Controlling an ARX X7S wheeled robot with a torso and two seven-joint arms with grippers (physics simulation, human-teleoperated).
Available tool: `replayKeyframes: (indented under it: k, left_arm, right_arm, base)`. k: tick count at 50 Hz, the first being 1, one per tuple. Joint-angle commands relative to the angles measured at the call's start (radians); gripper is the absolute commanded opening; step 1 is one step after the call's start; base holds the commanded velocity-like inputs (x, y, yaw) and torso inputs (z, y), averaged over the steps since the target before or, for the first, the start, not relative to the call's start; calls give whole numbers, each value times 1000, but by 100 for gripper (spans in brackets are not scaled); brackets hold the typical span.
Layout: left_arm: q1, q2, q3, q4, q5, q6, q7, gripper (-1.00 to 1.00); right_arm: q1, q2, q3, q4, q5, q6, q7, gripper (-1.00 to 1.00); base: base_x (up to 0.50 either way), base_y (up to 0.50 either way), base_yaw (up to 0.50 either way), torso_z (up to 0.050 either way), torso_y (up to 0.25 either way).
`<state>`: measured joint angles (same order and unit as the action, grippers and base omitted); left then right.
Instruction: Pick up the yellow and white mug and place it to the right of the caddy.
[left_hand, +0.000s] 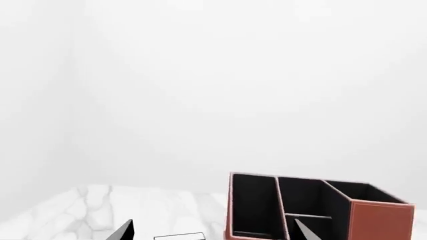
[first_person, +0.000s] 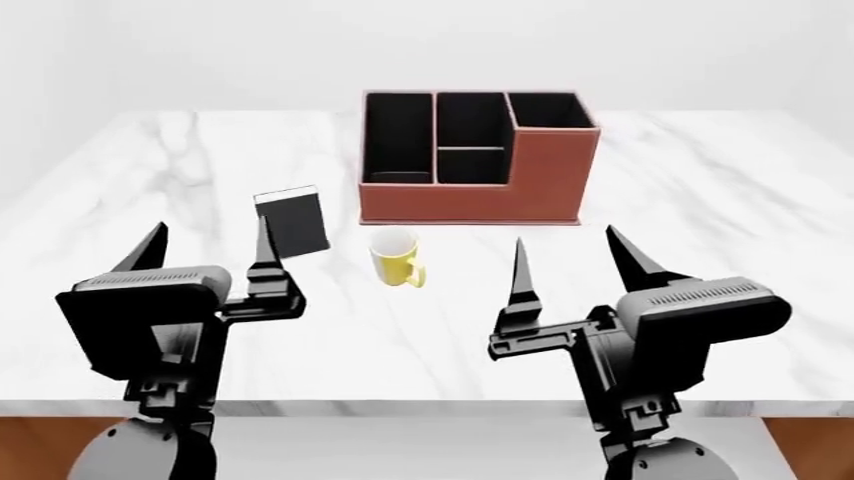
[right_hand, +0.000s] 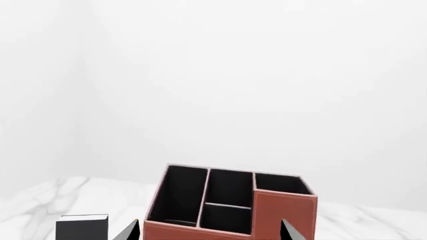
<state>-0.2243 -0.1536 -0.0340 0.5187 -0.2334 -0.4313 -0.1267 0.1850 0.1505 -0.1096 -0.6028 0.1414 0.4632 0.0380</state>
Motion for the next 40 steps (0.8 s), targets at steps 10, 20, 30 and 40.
replayKeyframes:
  k: [10, 20, 30, 40]
  left_arm:
    - [2, -27, -29, 51, -59, -26, -11, 100]
    - [-2, -42, -21, 41, -69, -21, -23, 100]
    - [-6, -55, -17, 47, -84, -26, -35, 100]
    - [-4, -65, -16, 57, -98, -27, -45, 100]
  right_arm:
    - [0, 13, 16, -25, 55, 12, 4, 100]
    - [0, 17, 17, -24, 76, 9, 6, 100]
    - [2, 35, -21, -19, 47, 4, 12, 100]
    - [1, 41, -30, -17, 49, -3, 16, 100]
  base:
    - [0, -500, 0, 0, 0]
    - [0, -500, 0, 0, 0]
    - [331, -271, 0, 0, 0]
    - [500, 0, 0, 0, 0]
